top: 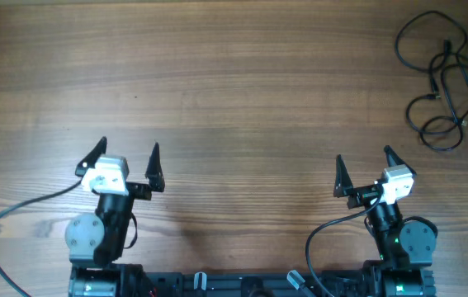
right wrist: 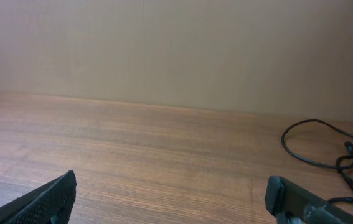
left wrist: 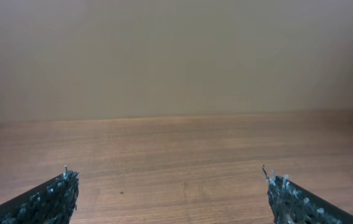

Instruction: Untangle cables

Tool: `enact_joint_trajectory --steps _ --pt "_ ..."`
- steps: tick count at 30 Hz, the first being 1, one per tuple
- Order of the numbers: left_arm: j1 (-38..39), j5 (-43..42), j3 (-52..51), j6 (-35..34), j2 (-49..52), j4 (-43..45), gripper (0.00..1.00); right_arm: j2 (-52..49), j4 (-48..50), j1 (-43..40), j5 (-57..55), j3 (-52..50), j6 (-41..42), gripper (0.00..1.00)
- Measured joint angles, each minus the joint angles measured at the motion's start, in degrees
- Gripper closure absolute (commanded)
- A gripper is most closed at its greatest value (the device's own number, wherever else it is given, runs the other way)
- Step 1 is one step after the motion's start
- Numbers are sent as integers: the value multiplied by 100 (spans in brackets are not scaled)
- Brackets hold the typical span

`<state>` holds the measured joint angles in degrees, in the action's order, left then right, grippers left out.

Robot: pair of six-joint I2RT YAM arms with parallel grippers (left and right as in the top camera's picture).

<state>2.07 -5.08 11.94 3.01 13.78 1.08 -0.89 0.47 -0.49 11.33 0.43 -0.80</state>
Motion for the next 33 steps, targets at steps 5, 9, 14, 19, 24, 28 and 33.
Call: enact_joint_trajectory --steps 5,9,14,19,24,28,33 --pt "0 2 -452 22 -415 90 0 0 0 0 0 0 2 0" --pt "0 0 -678 111 -691 101 0 0 0 0 0 0 2 0" --pt "0 0 -1016 192 -1198 105 0 0 2 0 0 0 0 0" --pt "0 0 -1102 219 -1296 -37 0 0 0 0 0 0 0 0" --pt "0 2 -1130 208 -1300 -494 0 0 0 0 0 0 2 0" --pt "0 2 -1130 205 -1300 -492 0 0 2 0 0 0 0 0" --pt "0 2 -1130 184 -1300 -492 0 0 0 0 0 0 2 0"
